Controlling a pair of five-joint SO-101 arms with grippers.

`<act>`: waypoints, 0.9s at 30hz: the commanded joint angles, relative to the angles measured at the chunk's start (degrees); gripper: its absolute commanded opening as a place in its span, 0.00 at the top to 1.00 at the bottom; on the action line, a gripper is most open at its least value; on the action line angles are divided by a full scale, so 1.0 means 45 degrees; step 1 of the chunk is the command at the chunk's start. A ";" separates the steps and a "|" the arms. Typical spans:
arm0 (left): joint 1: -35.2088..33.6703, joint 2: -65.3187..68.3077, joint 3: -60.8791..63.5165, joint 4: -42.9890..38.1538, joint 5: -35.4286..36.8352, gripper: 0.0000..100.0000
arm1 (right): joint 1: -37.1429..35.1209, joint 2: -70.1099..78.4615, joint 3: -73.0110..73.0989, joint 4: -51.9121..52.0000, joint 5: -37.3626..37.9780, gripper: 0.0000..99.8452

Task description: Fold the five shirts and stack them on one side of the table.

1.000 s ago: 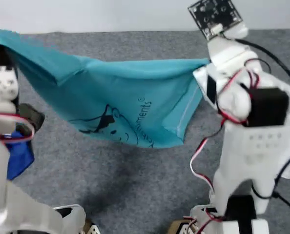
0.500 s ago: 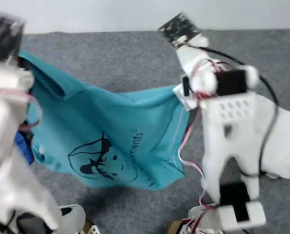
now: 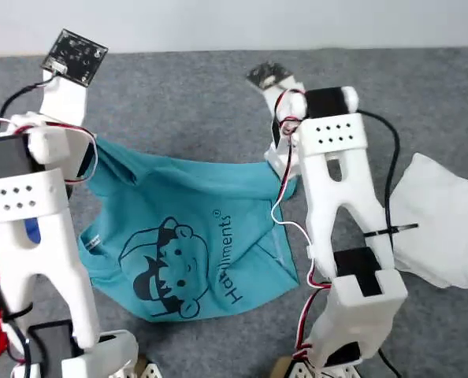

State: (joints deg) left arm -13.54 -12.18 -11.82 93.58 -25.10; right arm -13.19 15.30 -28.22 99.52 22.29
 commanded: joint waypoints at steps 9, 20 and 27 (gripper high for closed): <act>0.0000 -0.0039 0.1788 -0.2110 -0.0020 1.00 | -0.1905 0.0576 -0.0977 0.0674 -0.0195 0.72; -0.0430 -0.0039 0.2667 -0.2969 0.0234 1.00 | -0.3507 0.3800 -0.1055 0.0557 -0.0137 0.72; -0.0391 -0.0059 0.2667 -0.2950 0.0234 1.00 | -0.2686 0.4718 -0.1055 -0.0479 0.0449 0.72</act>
State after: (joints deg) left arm -15.12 -12.18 0.48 81.19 -24.66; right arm -27.52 36.66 -31.30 99.52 23.52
